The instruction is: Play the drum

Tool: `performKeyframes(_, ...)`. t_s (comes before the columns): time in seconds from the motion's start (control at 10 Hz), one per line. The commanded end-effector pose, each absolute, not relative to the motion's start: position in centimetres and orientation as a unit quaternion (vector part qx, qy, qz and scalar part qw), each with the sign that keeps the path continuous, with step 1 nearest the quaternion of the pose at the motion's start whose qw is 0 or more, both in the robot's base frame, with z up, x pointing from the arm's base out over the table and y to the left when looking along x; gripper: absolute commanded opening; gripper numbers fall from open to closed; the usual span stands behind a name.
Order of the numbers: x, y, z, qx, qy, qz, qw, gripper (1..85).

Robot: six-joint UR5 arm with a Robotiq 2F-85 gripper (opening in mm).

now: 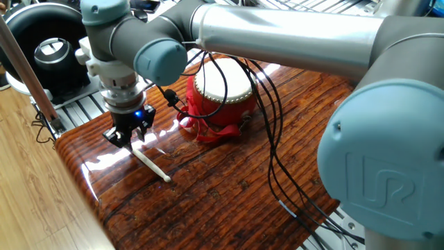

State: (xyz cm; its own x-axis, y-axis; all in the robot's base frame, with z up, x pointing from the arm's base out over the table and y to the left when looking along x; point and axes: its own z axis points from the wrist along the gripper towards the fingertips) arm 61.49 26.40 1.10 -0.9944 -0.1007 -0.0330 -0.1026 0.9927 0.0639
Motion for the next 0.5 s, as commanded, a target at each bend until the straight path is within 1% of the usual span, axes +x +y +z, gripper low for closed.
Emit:
performKeyframes(0.0, 60.77, 27.55, 0.85, -0.038, 0.998, 0.044, 0.01, 38.3)
performKeyframes(0.1, 60.55, 28.1, 1.06, -0.035, 0.998, 0.051, 0.009, 38.0)
performKeyframes(0.4, 60.89, 27.64, 0.59, -0.037, 0.998, 0.042, 0.015, 36.0)
